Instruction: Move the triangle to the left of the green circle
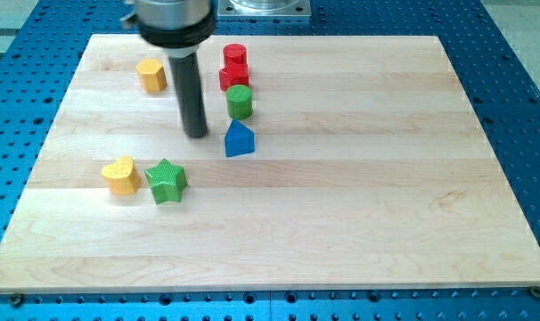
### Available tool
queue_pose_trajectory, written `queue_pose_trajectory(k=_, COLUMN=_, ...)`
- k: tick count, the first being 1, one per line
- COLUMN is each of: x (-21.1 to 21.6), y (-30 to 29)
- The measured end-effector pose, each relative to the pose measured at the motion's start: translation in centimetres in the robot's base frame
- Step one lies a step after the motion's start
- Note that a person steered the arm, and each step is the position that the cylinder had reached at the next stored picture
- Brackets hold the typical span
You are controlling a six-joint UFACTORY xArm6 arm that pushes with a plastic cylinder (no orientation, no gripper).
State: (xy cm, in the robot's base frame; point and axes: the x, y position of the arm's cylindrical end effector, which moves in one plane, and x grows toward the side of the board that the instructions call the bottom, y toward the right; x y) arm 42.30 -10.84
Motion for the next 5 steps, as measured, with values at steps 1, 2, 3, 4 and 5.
queue_pose_trajectory(k=1, x=2.5, y=7.3)
queue_pose_trajectory(k=2, x=4.2, y=12.9)
queue_pose_trajectory(k=3, x=6.0, y=17.9)
queue_pose_trajectory(k=4, x=1.9, y=17.0)
queue_pose_trajectory(k=5, x=1.8, y=8.5)
